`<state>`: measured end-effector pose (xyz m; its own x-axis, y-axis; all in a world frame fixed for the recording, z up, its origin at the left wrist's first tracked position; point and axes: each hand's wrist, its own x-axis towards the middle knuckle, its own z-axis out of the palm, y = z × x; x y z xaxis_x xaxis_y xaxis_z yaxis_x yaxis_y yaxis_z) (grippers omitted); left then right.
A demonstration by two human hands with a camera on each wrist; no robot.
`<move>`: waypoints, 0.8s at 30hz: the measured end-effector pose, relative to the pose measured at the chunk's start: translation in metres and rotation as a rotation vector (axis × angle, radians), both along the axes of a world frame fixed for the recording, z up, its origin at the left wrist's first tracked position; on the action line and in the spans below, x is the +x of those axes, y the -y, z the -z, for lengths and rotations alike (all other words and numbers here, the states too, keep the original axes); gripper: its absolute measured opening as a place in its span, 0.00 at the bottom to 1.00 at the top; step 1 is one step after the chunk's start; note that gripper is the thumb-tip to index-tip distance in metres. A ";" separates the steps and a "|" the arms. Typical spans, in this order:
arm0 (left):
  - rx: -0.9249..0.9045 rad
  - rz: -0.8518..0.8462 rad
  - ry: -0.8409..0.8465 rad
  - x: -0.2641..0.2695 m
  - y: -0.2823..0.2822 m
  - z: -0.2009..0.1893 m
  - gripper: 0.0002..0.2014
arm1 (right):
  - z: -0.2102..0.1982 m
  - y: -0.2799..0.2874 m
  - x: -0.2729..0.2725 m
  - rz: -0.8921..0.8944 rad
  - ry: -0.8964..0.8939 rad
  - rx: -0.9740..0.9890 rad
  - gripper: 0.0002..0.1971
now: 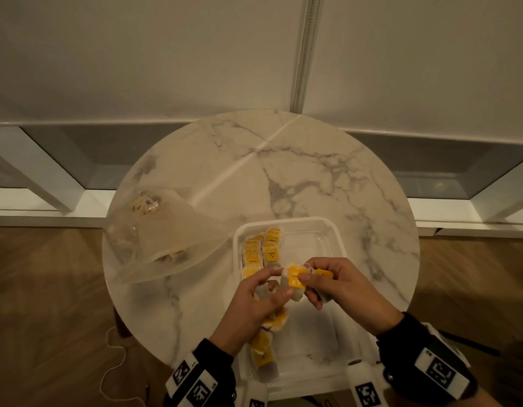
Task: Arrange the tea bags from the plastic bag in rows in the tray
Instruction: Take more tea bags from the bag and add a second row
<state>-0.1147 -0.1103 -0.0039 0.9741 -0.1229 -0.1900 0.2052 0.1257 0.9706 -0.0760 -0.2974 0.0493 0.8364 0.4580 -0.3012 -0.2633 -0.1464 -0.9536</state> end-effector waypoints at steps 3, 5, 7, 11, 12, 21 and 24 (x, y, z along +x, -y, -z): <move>0.046 -0.010 0.083 0.001 0.003 -0.007 0.04 | -0.002 0.001 0.001 -0.005 0.016 -0.017 0.09; 0.045 -0.047 0.091 0.003 -0.001 -0.008 0.04 | -0.003 0.005 0.003 0.036 0.043 -0.021 0.08; 0.067 -0.059 0.105 0.004 -0.006 -0.008 0.05 | -0.003 0.011 0.006 0.091 0.080 -0.026 0.08; 0.139 0.008 0.104 0.003 -0.013 -0.005 0.08 | -0.001 0.016 0.010 0.102 0.121 -0.037 0.09; 0.139 0.030 0.096 0.003 -0.013 -0.005 0.06 | -0.001 0.016 0.011 0.100 0.131 -0.045 0.09; 0.156 0.127 0.131 0.001 -0.009 -0.013 0.07 | 0.000 0.013 0.012 0.085 0.121 -0.071 0.07; 0.164 0.076 0.145 0.003 -0.007 -0.015 0.09 | 0.000 0.013 0.010 0.035 0.120 -0.100 0.08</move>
